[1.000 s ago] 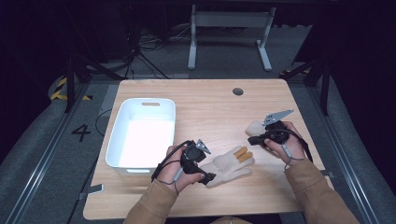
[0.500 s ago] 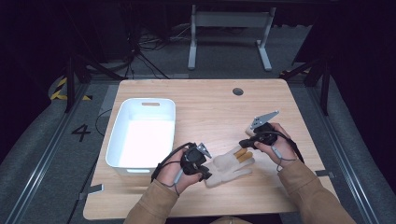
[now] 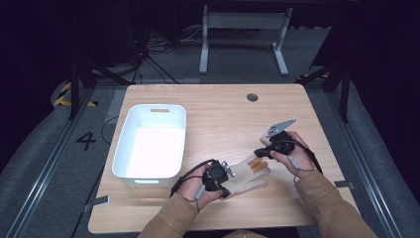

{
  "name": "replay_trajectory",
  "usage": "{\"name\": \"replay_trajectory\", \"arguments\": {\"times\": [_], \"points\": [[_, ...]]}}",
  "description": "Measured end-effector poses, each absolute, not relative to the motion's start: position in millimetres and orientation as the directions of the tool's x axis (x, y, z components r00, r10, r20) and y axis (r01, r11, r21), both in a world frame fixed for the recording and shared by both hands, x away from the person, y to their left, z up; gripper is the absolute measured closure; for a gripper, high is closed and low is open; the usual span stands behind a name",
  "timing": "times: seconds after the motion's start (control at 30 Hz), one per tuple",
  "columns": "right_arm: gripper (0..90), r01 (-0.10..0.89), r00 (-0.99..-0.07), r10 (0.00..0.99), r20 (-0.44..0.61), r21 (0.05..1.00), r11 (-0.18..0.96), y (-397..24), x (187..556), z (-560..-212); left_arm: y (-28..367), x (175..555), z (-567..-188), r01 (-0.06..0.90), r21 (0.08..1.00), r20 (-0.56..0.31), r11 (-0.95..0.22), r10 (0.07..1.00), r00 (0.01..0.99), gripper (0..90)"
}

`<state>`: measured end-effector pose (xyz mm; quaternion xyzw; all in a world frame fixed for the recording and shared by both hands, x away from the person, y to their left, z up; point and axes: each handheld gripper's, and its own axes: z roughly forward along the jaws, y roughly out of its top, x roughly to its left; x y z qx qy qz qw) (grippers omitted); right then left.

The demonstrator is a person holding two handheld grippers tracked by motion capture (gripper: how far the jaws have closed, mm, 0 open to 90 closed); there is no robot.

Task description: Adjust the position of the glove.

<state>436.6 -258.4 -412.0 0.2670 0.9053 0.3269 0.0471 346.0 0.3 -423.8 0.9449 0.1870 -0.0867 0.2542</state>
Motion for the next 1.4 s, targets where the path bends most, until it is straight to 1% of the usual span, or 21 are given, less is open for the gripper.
{"name": "replay_trajectory", "arguments": {"times": [0.2,0.33,0.43,0.63,1.07,1.4], "points": [[90.0,0.447,-0.855,0.511,0.086,0.620,0.645,-258.9,436.7,-412.1,-11.1,344.1,-434.9,0.374,0.416,-0.260,-0.829,0.286,0.922,89.7],[90.0,0.453,-0.852,0.516,0.090,0.622,0.639,-259.7,437.0,-412.7,-14.2,343.8,-439.2,0.372,0.396,-0.258,-0.840,0.287,0.923,89.6],[90.0,0.455,-0.850,0.519,0.091,0.624,0.636,-260.4,437.1,-412.6,-14.3,344.3,-440.5,0.381,0.388,-0.241,-0.839,0.307,0.921,89.4],[90.0,0.450,-0.849,0.522,0.086,0.635,0.628,-262.0,437.1,-410.9,-8.7,350.2,-441.3,0.407,0.395,-0.222,-0.824,0.344,0.912,89.5],[90.0,0.458,-0.836,0.542,0.088,0.658,0.598,-272.4,436.3,-404.9,5.1,361.4,-439.1,0.458,0.441,-0.169,-0.772,0.430,0.887,89.1],[90.0,0.465,-0.819,0.567,0.084,0.677,0.571,-287.5,432.8,-400.0,10.7,371.3,-438.2,0.492,0.471,-0.164,-0.732,0.475,0.864,89.6]]}}
